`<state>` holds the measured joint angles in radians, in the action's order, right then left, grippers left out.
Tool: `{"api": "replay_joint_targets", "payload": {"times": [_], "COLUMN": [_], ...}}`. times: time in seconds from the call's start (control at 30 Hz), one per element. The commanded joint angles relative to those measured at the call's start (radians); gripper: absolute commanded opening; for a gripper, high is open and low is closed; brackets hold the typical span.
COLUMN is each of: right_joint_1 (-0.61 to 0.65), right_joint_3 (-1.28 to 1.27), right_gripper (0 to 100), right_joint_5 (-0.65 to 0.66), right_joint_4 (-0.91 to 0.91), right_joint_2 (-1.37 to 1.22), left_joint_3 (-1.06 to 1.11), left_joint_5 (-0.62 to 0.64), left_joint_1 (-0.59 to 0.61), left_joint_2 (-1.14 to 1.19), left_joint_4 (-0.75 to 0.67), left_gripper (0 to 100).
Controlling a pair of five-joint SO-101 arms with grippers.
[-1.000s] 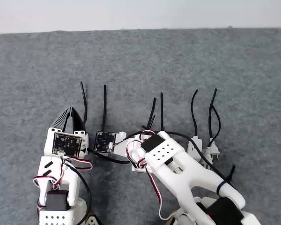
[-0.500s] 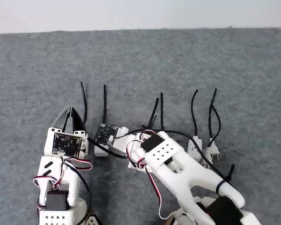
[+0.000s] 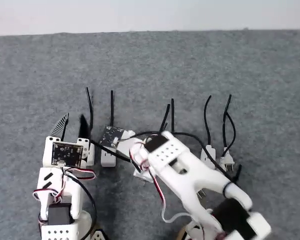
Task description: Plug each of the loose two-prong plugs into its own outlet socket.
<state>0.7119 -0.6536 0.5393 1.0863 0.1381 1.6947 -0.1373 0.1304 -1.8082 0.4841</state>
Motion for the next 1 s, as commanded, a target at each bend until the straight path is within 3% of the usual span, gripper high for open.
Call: {"api": "replay_joint_targets", "payload": {"times": [0.0,0.13,0.7,0.97], "right_joint_1": [-0.021,-0.024,-0.150,-0.257], "right_joint_3": [0.164,0.334,0.899,0.957], "right_gripper": [19.1,19.1,19.1,18.8], "right_joint_5": [-0.014,-0.014,-0.017,-0.018], "right_joint_4": [0.105,0.206,0.588,0.708], "right_joint_2": [0.002,0.002,0.016,0.199], "left_joint_3": [-0.013,-0.013,-0.013,-0.013], "left_joint_5": [0.028,0.037,0.035,0.035], "left_joint_1": [0.005,0.055,0.057,0.057], "left_joint_2": [-0.014,-0.014,-0.014,-0.014], "left_joint_4": [-0.029,-0.057,-0.054,-0.052], "left_gripper": [30,29,29,29]}}
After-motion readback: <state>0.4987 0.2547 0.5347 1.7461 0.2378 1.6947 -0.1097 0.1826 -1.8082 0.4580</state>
